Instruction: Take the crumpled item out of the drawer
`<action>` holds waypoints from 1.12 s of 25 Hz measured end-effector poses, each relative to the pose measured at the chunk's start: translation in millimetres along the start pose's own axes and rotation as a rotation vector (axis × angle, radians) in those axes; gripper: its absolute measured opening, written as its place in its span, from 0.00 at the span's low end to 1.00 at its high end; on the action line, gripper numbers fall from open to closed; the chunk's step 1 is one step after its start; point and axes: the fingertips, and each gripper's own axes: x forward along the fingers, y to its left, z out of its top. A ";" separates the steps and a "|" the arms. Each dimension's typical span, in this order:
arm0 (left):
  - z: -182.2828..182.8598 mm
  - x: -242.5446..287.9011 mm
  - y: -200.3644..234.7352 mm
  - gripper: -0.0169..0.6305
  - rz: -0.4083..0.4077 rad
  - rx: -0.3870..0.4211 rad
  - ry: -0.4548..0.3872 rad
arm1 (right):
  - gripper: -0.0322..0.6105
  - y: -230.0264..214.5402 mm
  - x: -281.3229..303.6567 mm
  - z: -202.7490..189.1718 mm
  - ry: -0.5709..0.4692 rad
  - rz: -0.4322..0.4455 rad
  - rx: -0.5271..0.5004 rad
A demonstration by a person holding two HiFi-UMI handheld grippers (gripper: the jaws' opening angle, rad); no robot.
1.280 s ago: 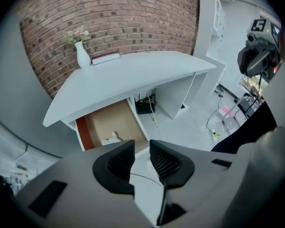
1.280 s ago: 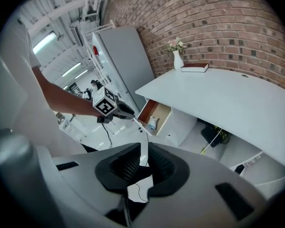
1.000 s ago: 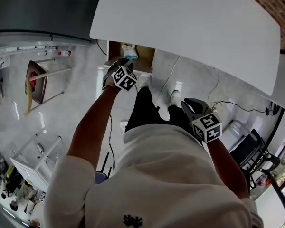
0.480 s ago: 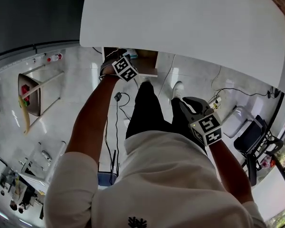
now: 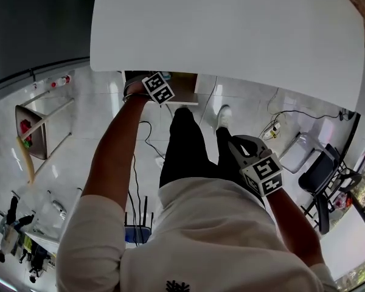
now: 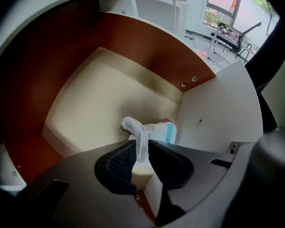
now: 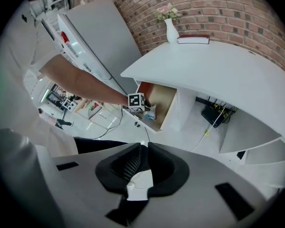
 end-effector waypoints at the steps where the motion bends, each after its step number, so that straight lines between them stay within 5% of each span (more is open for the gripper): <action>1: 0.0 3.1 0.7 0.16 -0.001 0.006 0.007 | 0.16 -2.3 0.2 -0.6 -0.001 -0.005 0.006; 13: 0.7 -20.6 -3.8 0.07 0.019 -0.025 -0.017 | 0.15 1.9 -3.8 -0.8 -0.019 -0.004 -0.004; 28: 27.2 -127.8 -26.3 0.06 0.067 -0.103 -0.108 | 0.15 9.5 -51.4 -17.0 -0.089 0.043 -0.088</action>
